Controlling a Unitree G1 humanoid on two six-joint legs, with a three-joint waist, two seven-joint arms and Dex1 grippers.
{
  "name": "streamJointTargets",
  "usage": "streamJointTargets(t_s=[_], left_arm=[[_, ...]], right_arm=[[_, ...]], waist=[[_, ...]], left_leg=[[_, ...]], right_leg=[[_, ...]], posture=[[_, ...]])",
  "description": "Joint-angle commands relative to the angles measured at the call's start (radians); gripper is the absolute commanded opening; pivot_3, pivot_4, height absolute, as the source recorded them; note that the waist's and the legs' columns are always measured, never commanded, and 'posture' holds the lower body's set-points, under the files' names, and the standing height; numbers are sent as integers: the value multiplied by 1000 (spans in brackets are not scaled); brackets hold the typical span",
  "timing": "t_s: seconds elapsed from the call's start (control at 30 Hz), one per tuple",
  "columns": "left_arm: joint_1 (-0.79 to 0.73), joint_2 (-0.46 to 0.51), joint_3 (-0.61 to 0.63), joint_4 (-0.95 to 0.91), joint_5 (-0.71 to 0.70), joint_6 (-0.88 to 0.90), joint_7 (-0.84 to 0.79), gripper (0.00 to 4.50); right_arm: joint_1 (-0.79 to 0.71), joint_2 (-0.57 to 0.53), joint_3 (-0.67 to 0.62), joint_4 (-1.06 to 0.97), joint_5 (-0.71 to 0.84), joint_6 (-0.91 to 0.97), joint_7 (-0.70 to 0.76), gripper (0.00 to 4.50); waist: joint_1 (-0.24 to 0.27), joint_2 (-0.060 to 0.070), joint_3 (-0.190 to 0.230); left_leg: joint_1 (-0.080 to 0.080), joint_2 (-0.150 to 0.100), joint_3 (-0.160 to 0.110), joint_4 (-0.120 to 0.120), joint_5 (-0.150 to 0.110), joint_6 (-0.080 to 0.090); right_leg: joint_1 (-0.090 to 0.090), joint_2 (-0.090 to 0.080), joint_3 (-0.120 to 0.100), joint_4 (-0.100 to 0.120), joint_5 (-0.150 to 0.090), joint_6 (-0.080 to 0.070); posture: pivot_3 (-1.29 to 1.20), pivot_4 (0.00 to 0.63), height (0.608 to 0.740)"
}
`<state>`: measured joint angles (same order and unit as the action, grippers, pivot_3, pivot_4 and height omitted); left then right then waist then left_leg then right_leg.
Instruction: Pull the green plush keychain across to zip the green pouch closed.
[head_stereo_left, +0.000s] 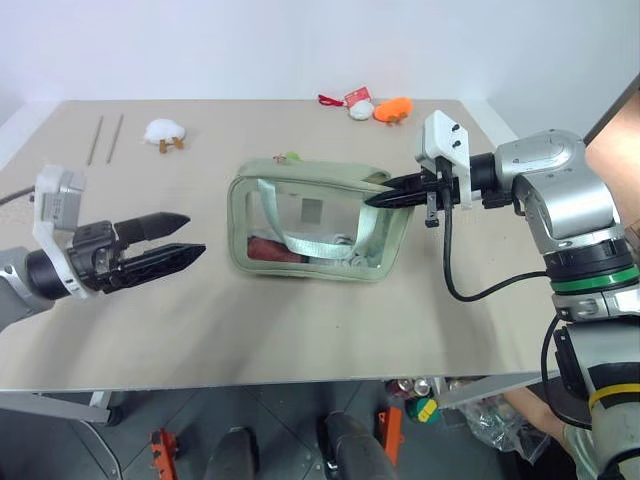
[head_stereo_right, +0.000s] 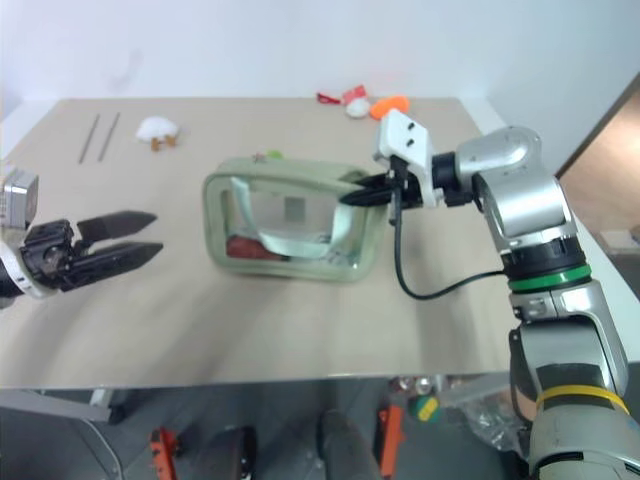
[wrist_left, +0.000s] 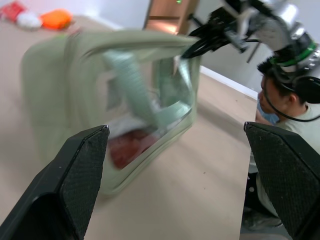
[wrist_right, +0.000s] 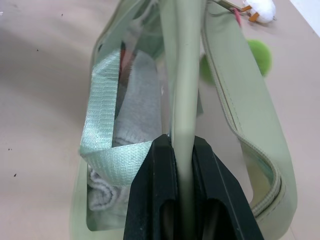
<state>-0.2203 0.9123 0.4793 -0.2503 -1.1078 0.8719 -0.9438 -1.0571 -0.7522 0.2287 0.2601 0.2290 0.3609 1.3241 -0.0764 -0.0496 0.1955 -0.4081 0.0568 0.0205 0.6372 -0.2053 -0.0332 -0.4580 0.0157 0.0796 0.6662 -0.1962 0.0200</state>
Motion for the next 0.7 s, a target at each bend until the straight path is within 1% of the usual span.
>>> streamJointTargets(t_s=[0.03, 0.27, 0.37, 0.47, 0.63, 0.7], left_arm=[[-1, 0, 46, 36, 9, -15, 10, 4500], [11, -32, 29, 57, 29, -23, 29, 4500], [19, -42, 32, 58, 36, -23, 36, 4500], [32, -45, 41, 62, 43, -25, 36, 4500], [59, -46, 60, 61, 41, -24, 42, 4500], [65, -45, 66, 66, 41, -22, 42, 4500]], right_arm=[[-85, -9, -73, -26, 20, -6, -3, 71], [-144, 12, -50, 65, -32, -96, -13, 71], [-131, 23, -51, 53, -24, -101, 2, 71], [-77, 27, -45, 6, -21, -113, 17, 71], [96, -9, -53, -199, 62, -74, 104, 71], [147, -22, -58, -252, 86, -54, 124, 71]], waist=[[0, 0, 0], [0, 0, 0], [0, 0, 0], [0, 0, 0], [1, 0, 0], [0, 0, 0]], left_leg=[[0, 0, 0, 0, 0, 0], [0, 0, 0, 0, 0, 0], [0, 0, 0, 0, 0, 0], [0, 0, 0, -1, 0, 0], [0, 0, -1, -2, 0, 0], [0, 0, 0, -2, 0, 0]], right_leg=[[0, 0, 0, 0, 0, 0], [0, 0, 0, 0, 0, 0], [0, 0, 0, 0, 0, 0], [-1, 0, 0, 0, 0, -1], [0, 0, -1, 0, -2, 0], [-1, 0, 0, 0, -2, 0]], posture=[[0, 150, 740], [0, 150, 740], [0, 150, 740], [0, 150, 740], [0, 150, 740], [0, 150, 740]])
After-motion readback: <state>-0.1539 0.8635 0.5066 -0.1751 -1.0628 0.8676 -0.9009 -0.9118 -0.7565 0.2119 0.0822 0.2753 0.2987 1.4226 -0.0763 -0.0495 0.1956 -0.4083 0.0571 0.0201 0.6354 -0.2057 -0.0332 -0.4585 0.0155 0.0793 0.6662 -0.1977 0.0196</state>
